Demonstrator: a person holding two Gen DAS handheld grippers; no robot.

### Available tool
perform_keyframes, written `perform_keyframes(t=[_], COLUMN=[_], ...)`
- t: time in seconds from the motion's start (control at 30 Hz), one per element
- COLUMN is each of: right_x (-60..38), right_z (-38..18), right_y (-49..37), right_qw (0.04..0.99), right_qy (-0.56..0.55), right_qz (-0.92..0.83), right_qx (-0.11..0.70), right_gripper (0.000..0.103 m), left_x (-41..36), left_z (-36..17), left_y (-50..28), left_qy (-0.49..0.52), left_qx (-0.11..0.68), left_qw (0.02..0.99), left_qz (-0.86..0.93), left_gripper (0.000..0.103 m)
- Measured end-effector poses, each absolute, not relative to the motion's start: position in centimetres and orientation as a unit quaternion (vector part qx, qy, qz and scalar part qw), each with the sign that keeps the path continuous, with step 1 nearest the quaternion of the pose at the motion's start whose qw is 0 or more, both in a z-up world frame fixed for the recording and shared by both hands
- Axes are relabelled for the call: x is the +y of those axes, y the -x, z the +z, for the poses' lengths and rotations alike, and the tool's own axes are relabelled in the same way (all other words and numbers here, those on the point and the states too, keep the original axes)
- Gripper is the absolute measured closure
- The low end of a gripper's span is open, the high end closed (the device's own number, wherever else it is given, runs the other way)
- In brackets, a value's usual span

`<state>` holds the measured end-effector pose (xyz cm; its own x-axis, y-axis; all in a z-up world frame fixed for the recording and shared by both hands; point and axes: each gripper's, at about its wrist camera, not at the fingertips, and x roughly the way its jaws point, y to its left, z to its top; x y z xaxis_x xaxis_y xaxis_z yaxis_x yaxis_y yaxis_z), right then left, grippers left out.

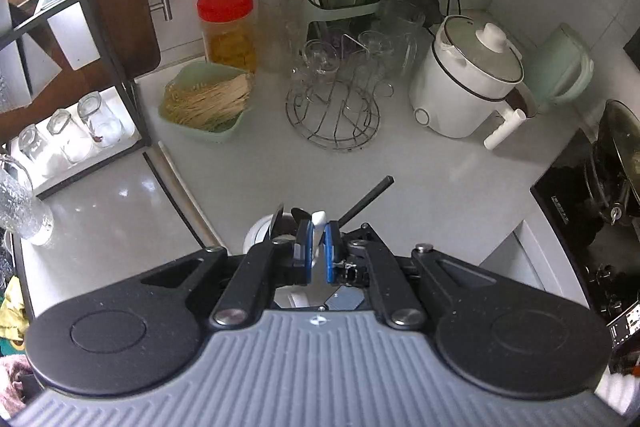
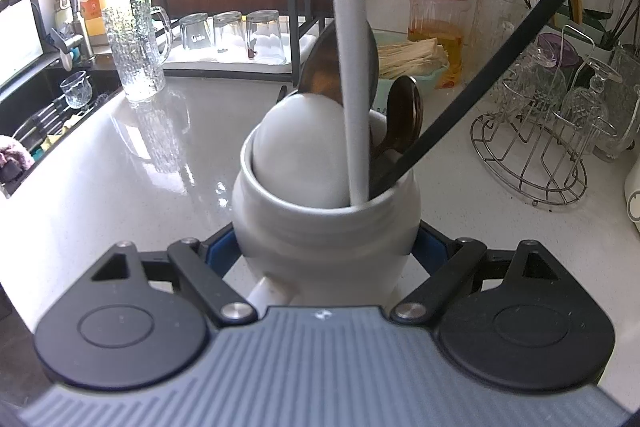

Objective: Organize utensils
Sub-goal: 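Lower the white chopstick into the mug and open the left tool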

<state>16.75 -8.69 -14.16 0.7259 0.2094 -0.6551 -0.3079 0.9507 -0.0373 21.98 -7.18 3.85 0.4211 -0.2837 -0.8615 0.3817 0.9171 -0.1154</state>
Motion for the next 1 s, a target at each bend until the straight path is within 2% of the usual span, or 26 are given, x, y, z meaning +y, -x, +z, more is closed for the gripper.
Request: perform_keyframes(t=[0.47, 0.53, 0.57, 0.6, 1.0], right_x=[-8.6, -8.6, -8.6, -8.6, -8.6], right_z=[-14.2, -14.2, -14.2, -14.2, -14.1], right_y=[-16.9, -16.9, -16.8, -16.9, -17.0], right_qw=[0.927, 0.927, 0.927, 0.927, 0.926], right_qy=[0.072, 0.071, 0.071, 0.071, 0.072], right_qz=[0.136, 0.135, 0.134, 0.133, 0.132], right_qx=[0.343, 0.343, 0.343, 0.343, 0.347], right_gripper=[0.012, 0.012, 0.012, 0.012, 0.012], left_x=[-6.2, -6.2, -6.2, -6.2, -2.0], left_z=[3.2, 3.5, 3.5, 3.6, 4.8], left_y=[-23.0, -22.7, -22.5, -22.2, -20.4], left_qy=[-0.020, -0.021, -0.025, -0.027, 0.033], left_qx=[0.518, 0.505, 0.499, 0.490, 0.394], left_qw=[0.828, 0.832, 0.835, 0.840, 0.887], left_qz=[-0.214, -0.228, -0.230, -0.232, -0.238], left_gripper=[0.094, 0.084, 0.071, 0.063, 0.060])
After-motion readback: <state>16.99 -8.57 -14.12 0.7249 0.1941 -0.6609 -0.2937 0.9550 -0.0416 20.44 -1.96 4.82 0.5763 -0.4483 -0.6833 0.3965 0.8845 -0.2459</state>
